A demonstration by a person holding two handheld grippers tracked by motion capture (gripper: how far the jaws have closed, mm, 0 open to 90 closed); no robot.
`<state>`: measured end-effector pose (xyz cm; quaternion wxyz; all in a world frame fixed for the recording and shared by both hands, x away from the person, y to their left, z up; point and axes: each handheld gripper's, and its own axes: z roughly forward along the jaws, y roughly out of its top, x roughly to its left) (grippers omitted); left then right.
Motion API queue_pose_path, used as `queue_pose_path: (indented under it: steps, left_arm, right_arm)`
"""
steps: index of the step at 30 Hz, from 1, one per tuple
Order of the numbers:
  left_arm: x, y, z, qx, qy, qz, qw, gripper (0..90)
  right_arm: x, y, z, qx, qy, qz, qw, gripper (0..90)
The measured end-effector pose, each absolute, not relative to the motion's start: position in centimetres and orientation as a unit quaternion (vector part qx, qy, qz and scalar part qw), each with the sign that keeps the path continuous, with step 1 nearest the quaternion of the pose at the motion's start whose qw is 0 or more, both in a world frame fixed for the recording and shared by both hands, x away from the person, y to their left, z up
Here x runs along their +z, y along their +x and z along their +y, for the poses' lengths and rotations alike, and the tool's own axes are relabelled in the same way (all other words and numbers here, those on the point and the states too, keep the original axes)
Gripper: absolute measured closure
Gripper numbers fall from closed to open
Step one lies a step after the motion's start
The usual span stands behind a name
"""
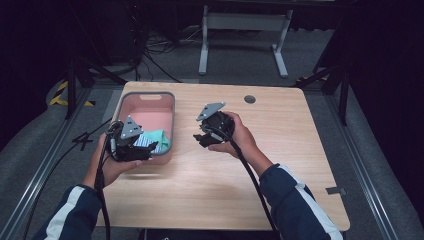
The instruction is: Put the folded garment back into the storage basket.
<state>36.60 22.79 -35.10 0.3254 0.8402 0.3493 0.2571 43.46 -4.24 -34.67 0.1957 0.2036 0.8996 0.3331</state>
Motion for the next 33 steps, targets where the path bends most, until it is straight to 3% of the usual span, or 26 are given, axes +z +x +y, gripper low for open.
queue_pose_path:
  steps: [9,33]
  left_arm:
    - [-35.2,35.8,21.1,0.258,0.842,0.335,0.334,18.7]
    - [-37.8,33.8,16.6,0.243,0.872,0.266,0.332,17.9]
  right_arm:
    - [-34.6,42.6,-6.7,0.321,0.205,0.9,0.211,32.6]
    - [-36.1,39.5,-12.9,0.301,0.215,0.902,0.221,31.0]
